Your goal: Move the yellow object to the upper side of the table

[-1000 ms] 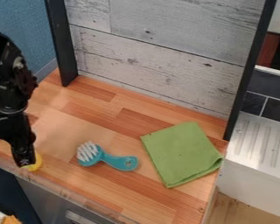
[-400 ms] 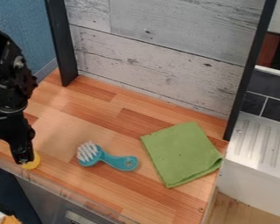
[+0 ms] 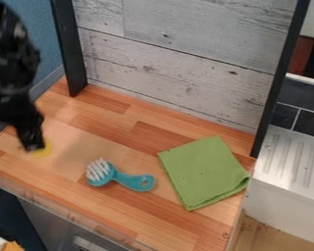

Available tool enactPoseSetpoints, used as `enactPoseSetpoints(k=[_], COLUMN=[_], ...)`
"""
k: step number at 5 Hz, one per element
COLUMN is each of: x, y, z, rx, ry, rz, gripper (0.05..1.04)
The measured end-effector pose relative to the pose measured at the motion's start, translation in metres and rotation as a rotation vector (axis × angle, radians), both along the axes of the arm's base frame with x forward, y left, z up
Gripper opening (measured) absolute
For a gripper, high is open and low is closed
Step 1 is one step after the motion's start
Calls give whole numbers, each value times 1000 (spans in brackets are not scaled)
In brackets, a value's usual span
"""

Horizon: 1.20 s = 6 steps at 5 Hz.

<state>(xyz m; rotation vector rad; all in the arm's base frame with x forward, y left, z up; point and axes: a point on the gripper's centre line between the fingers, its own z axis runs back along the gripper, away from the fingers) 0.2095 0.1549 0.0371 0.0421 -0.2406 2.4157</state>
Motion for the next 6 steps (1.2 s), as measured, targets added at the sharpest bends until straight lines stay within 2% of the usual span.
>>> enactPoseSetpoints(k=[1,2,3,4,6], x=[27,57,78,96,127], y=[-18,-51,-81,-98,-110], z=[27,45,42,33,12], rx=[-3,-6,6,0,-30], ry=[-61,-101,-78,-69,-53], rz=[-44,-145,-235,-296,-370], gripper=[422,422,422,422,422])
